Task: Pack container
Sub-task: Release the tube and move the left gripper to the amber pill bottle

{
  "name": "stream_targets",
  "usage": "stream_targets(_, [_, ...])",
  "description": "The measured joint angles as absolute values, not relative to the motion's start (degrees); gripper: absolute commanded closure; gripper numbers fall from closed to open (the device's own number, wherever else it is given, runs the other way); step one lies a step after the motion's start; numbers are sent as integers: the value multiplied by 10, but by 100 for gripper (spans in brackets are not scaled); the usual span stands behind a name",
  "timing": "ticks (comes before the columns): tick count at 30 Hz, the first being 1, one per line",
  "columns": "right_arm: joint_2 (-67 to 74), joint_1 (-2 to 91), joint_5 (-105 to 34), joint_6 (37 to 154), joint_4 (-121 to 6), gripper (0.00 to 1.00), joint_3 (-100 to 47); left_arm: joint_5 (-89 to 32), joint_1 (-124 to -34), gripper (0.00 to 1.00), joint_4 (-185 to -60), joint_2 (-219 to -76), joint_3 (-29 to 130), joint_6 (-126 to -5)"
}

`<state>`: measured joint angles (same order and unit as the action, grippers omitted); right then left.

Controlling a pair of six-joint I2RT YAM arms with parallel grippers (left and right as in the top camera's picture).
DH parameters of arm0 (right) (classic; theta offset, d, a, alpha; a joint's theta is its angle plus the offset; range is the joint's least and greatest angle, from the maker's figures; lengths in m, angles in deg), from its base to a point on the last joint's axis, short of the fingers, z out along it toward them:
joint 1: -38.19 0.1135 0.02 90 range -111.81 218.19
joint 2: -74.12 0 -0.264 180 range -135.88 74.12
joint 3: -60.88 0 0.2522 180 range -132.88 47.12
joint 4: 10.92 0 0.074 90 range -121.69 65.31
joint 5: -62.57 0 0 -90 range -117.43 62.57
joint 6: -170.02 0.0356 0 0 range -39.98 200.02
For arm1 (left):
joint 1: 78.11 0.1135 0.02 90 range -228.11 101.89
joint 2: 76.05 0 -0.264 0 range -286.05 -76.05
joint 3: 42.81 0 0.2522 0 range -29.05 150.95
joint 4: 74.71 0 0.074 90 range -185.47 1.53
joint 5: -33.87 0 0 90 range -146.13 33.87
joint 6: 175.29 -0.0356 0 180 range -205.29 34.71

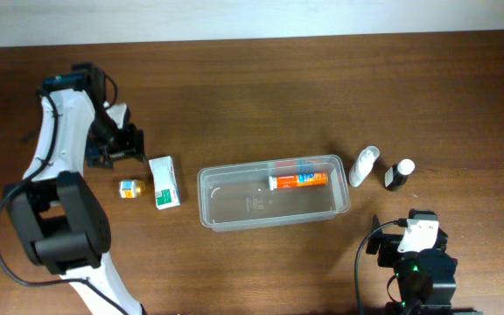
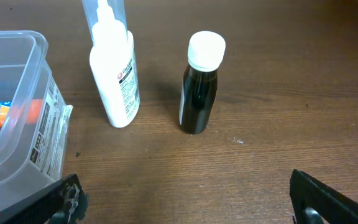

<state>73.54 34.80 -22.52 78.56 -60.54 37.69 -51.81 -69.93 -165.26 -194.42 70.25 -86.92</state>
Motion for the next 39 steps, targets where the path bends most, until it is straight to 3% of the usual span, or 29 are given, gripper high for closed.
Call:
stream_targets(12, [735, 348, -225, 786, -606, 2, 377, -555, -693, 26, -1625, -1956, 614, -852])
stream_targets(15, [735, 348, -225, 786, -606, 2, 377, -572, -693, 17, -1600, -1956, 590, -844])
stream_targets(19, [735, 348, -225, 786, -606, 2, 377, -576, -693, 16, -1565, -1956, 567, -851])
stream_targets(24, [735, 348, -225, 786, -606, 2, 377, -566, -693, 29, -1538, -1956, 545, -874])
stream_targets(26, [735, 348, -225, 786, -606, 2, 377, -565, -693, 45, -1533, -1956, 544, -876])
stream_targets(28, [735, 348, -225, 786, -606, 2, 377, -563, -693, 53, -1524, -1956, 544, -885])
stream_targets(39, [735, 348, -225, 786, -606, 2, 377, -556, -693, 69, -1542, -1956, 547, -892])
